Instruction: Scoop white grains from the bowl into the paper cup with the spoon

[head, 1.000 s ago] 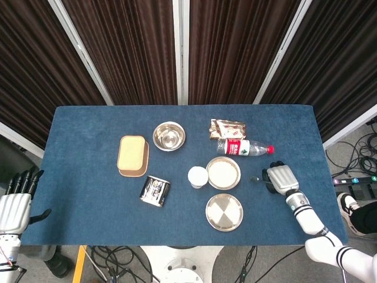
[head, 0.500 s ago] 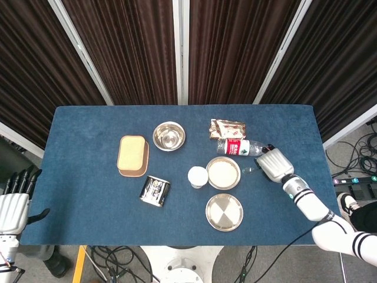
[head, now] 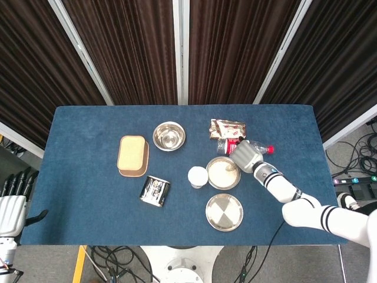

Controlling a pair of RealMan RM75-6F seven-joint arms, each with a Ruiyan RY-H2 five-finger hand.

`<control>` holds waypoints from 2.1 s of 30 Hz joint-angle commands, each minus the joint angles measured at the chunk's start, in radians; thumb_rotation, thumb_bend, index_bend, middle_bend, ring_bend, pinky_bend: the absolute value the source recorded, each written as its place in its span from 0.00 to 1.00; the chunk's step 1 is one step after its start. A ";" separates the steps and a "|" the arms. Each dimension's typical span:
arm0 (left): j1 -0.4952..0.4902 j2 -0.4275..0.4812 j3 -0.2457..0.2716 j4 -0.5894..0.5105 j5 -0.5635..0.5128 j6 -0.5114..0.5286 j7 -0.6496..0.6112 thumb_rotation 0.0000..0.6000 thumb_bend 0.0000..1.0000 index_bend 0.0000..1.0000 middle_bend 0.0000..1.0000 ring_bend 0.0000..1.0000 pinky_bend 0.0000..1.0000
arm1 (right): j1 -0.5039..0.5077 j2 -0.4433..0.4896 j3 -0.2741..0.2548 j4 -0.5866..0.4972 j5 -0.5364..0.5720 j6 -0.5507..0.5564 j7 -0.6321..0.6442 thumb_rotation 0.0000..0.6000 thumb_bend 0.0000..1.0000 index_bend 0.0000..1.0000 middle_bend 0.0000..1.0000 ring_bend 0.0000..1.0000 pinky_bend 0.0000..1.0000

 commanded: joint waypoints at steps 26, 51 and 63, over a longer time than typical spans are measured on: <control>0.006 -0.024 0.003 0.042 0.002 -0.003 -0.039 1.00 0.00 0.11 0.06 0.01 0.01 | 0.109 -0.206 -0.168 0.055 0.142 0.248 -0.085 1.00 0.33 0.59 0.57 0.24 0.08; 0.012 -0.003 -0.001 0.000 0.013 0.017 0.000 1.00 0.00 0.11 0.06 0.01 0.01 | -0.131 -0.104 -0.092 0.058 -0.203 0.364 0.349 1.00 0.33 0.59 0.57 0.25 0.04; 0.009 0.000 -0.006 -0.007 0.012 0.016 0.008 1.00 0.00 0.11 0.06 0.01 0.01 | -0.128 -0.012 -0.034 -0.080 -0.261 0.363 0.330 1.00 0.33 0.59 0.57 0.25 0.01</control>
